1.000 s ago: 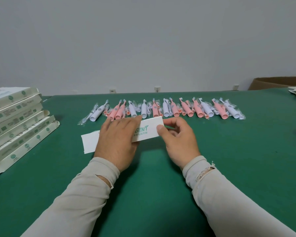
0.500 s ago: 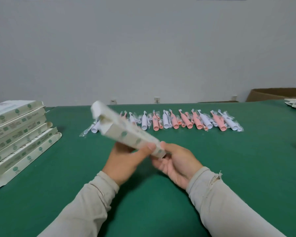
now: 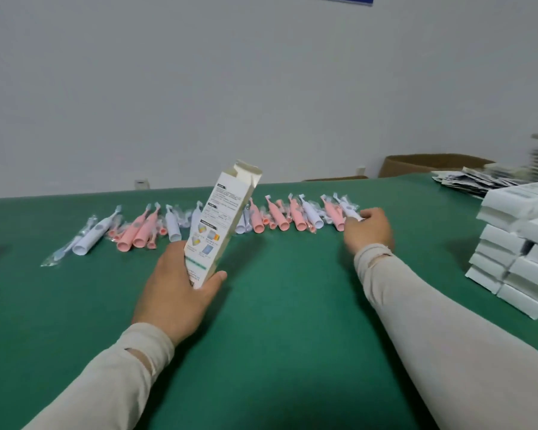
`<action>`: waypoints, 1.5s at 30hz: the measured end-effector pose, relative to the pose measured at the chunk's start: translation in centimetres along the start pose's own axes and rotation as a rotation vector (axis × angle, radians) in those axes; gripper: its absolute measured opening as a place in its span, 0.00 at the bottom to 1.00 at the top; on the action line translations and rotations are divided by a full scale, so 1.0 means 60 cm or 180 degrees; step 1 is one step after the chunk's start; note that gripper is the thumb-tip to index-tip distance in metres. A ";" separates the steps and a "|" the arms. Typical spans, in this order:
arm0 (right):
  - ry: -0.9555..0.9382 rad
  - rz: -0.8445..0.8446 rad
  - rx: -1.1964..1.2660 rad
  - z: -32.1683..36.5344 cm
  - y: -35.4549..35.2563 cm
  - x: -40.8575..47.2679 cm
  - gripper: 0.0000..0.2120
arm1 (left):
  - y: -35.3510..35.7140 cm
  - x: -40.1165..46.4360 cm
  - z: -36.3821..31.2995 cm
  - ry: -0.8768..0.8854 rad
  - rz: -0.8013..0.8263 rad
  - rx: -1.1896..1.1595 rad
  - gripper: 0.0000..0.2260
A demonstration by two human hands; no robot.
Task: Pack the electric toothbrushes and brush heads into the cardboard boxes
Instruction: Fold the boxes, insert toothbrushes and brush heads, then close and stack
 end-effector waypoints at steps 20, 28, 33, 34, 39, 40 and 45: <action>-0.0524 0.1424 -0.2015 -0.059 0.106 0.284 0.22 | 0.019 0.004 0.017 -0.0254 -0.0057 -0.0124 0.24; -0.0450 0.1190 -0.2044 -0.065 0.106 0.287 0.17 | 0.017 0.000 0.013 -0.0259 0.0048 -0.0115 0.23; -0.0834 0.1017 -0.2168 -0.066 0.100 0.302 0.17 | 0.021 0.000 0.018 -0.0314 -0.0005 -0.0143 0.25; -0.0888 0.1121 -0.2218 -0.066 0.101 0.304 0.20 | 0.021 0.001 0.018 -0.0312 -0.0023 -0.0136 0.24; -0.0828 0.1634 -0.2641 -0.063 0.111 0.312 0.24 | 0.024 0.004 0.021 -0.0303 -0.0045 -0.0040 0.24; -0.0806 0.1651 -0.2635 -0.062 0.113 0.315 0.24 | 0.025 0.005 0.022 -0.0308 -0.0048 -0.0030 0.24; -0.0735 0.1291 -0.2594 -0.058 0.107 0.322 0.24 | 0.024 0.007 0.019 -0.0243 -0.0064 0.0010 0.23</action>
Point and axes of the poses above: each hand's wrist, its own x-axis towards the middle knuckle, its own y-axis out of the palm, z = x × y, the point moved 3 cm from there along x, towards the middle knuckle, and after that the axes turned 11 degrees about x, right-handed, at the moved point
